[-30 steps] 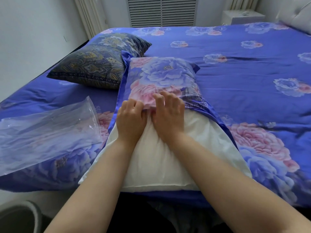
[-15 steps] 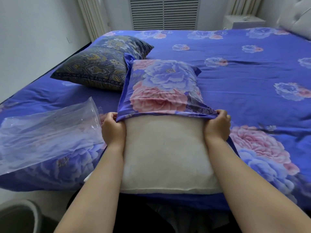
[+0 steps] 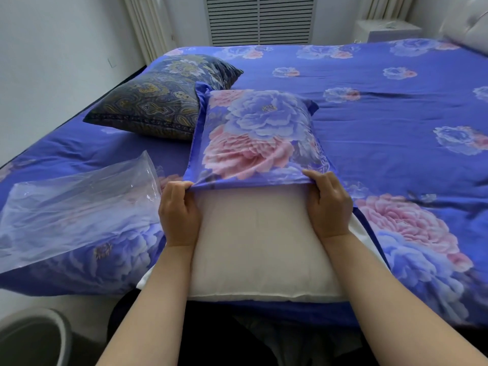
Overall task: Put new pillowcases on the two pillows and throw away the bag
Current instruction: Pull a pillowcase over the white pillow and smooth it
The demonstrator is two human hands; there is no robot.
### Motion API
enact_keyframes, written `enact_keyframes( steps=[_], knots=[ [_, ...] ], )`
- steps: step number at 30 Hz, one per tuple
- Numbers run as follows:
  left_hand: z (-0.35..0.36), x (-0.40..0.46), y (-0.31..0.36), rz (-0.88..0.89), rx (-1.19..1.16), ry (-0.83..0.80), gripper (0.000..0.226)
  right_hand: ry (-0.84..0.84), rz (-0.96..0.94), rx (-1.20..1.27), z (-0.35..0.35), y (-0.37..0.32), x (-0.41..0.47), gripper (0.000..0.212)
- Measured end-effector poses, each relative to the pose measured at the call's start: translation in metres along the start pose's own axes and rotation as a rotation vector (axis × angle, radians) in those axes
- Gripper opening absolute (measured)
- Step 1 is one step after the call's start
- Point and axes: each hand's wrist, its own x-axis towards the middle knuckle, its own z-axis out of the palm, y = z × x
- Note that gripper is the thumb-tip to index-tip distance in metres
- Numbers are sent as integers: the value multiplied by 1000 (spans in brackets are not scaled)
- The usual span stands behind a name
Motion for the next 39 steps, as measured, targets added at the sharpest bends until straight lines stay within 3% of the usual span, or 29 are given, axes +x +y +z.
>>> enact_keyframes(
  steps=[3, 7, 9, 13, 19, 22, 24, 28, 31, 32, 34, 37, 39],
  knots=[
    [-10, -14, -14, 82, 52, -45, 11, -44, 82, -100, -4, 11, -12, 35],
    [-14, -18, -11, 149, 52, -88, 9, -226, 357, -154, -7, 14, 0, 54],
    [-12, -15, -6, 176, 39, -108, 10, -301, 337, -76, -8, 15, 3, 59],
    [-10, -18, -7, 143, -10, -147, 10, -107, 252, 208, -21, 12, -2, 45],
    [-3, -13, -3, 6, 11, -269, 24, -134, 461, 44, -27, 14, -19, 45],
    [-3, -7, -10, -243, 49, -376, 37, -285, 653, -11, -31, 19, -15, 44],
    [-2, -8, -8, -453, 129, -458, 34, -390, 730, -146, -36, 20, -15, 40],
    [-10, -7, 4, -456, 364, -524, 31, -604, 683, -465, -49, 15, -16, 44],
    [-12, -3, 7, -481, 507, -634, 37, -838, 821, -363, -53, 13, -10, 58],
    [-11, -1, 10, -512, 468, -622, 38, -847, 819, -269, -54, 11, -6, 59],
    [-5, 3, 19, -576, 221, -484, 38, -719, 737, -130, -56, 3, 7, 53],
    [9, 1, 36, -595, -47, -255, 33, -368, 623, -159, -70, 0, 40, 40],
    [17, -11, 40, -639, -76, -269, 32, -268, 609, -211, -79, 10, 55, 36]
  ],
)
